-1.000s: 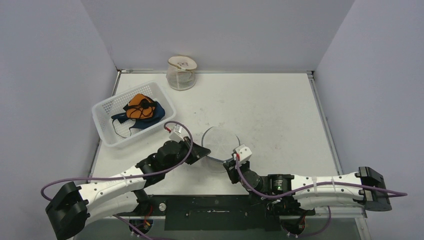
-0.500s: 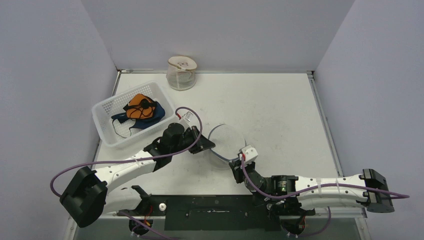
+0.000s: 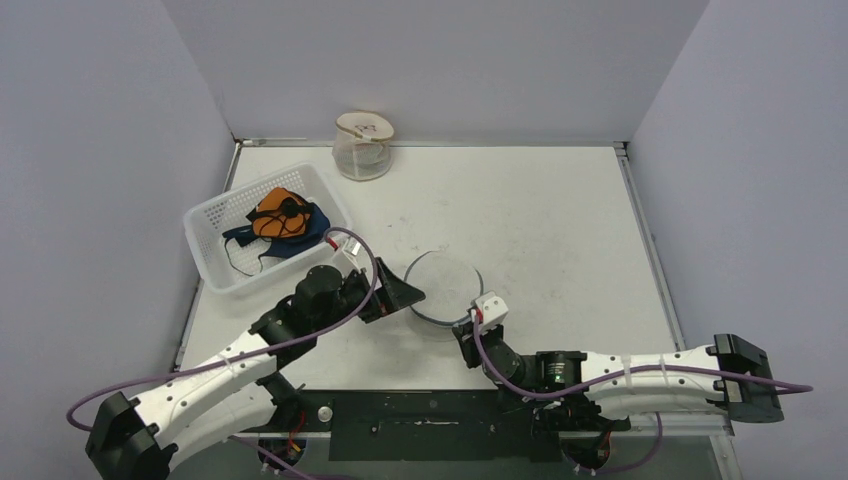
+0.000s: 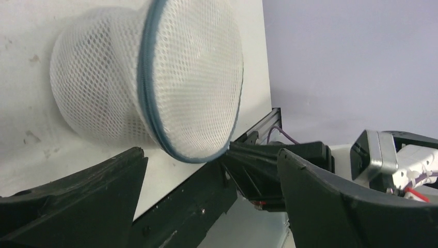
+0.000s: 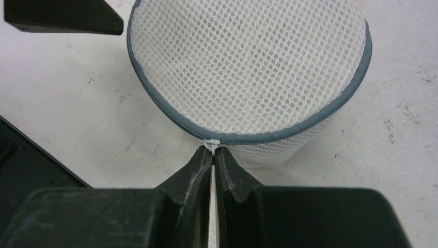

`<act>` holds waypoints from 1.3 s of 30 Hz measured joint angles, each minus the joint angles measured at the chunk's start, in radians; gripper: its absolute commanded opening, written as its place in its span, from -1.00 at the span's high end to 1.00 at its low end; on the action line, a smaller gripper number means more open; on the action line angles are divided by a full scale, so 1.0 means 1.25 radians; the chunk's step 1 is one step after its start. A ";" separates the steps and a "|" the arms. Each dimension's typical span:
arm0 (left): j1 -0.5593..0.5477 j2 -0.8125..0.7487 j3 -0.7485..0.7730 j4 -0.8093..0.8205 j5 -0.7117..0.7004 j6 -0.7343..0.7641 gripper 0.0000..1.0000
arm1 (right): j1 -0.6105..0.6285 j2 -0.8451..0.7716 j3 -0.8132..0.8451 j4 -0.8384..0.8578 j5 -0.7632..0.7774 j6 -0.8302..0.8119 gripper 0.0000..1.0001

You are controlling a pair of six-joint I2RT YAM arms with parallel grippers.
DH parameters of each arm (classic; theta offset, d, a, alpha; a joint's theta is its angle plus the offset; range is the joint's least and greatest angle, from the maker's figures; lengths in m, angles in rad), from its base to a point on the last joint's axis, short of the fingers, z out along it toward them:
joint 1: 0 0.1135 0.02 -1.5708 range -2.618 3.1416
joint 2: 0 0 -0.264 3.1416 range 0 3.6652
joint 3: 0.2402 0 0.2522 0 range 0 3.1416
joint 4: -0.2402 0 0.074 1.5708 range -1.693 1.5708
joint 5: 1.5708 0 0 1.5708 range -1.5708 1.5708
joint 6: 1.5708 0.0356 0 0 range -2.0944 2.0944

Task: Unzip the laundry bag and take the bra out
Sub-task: Unzip the laundry bag at the center of the board.

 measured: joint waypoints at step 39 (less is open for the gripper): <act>-0.261 0.020 -0.091 0.078 -0.381 -0.275 1.00 | 0.001 0.071 0.039 0.154 -0.164 -0.065 0.90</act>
